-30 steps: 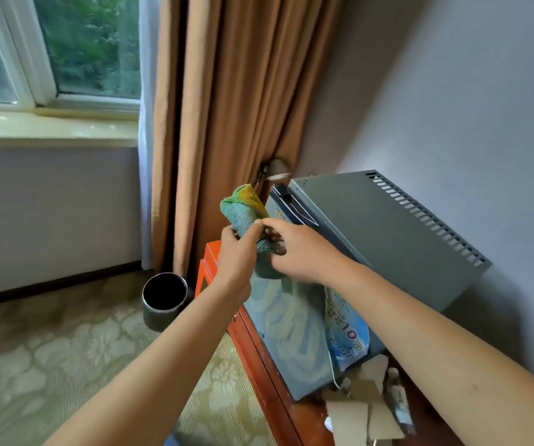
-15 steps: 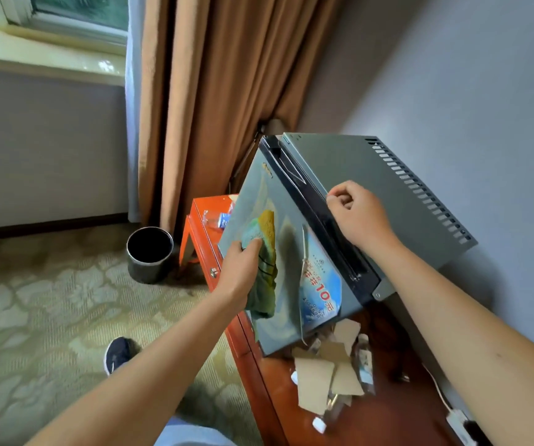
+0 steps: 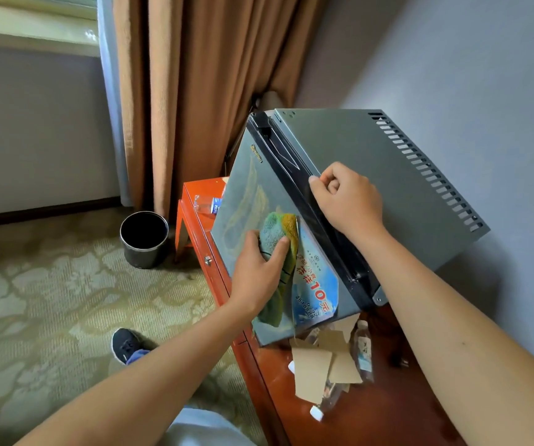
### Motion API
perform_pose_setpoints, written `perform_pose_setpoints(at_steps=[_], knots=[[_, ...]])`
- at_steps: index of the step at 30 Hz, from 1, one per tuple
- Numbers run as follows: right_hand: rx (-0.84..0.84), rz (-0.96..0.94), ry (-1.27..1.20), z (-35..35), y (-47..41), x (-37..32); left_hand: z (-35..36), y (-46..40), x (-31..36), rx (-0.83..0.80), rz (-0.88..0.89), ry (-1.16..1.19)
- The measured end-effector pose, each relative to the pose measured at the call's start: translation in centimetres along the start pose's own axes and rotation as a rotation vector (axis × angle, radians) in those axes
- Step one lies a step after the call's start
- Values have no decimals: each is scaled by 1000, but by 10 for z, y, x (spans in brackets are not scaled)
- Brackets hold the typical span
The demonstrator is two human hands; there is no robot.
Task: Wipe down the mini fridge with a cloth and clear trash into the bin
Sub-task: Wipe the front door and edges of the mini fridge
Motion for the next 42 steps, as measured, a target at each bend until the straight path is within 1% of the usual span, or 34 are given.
perform_pose_setpoints(at_steps=[4, 6, 8, 10, 16, 20, 22, 26, 28, 30, 32, 34, 36, 37, 39, 41, 42], knots=[[7, 26, -10, 1, -1, 2, -4, -20, 9, 61, 6, -17], [7, 39, -13, 2, -1, 3, -11, -38, 11, 74, -33, 6], [0, 41, -16, 2, -1, 3, -19, -54, 13, 56, -97, 25], [-3, 36, -18, 2, -1, 2, -22, -59, 14, 45, -121, 43], [-7, 19, -12, 2, 0, 0, 3, -9, 5, -9, -90, 43], [7, 15, -15, 3, 0, 2, -6, -24, 24, 41, 1, -11], [11, 21, -18, 4, -1, 3, -15, -41, 30, 70, 10, -25], [16, 17, -14, 4, 0, 2, -23, -61, 20, 43, -170, 40], [15, 10, -7, 4, -1, 1, -20, -52, 14, 10, -184, 39], [10, 14, -6, 4, -1, 2, -12, -33, 12, -28, -141, 40], [13, 18, -4, 4, -1, 3, -8, -21, 18, -37, -52, 14], [15, 15, 2, 5, -2, 3, -13, -27, 32, 7, 47, -17], [16, 20, 5, 5, -1, 3, -21, -42, 43, 45, 93, -47], [18, 21, 8, 5, -1, 3, -24, -51, 45, 45, 77, -41], [21, 18, 12, 4, -1, 2, -28, -63, 37, 34, -26, -12], [22, 7, 20, 4, 0, 1, -30, -62, 25, 14, -113, -37], [21, 2, 23, 4, 0, 0, -30, -57, 21, 1, -123, -68]])
Point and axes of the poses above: each hand's wrist, its own y-axis away from the middle knuckle, its own z-axis out of the palm, x = y × z, the point moved 5 cm from there along -y, towards the middle knuckle, and after that the axes turned 2 degrees about -z, right-handed, at the moved point
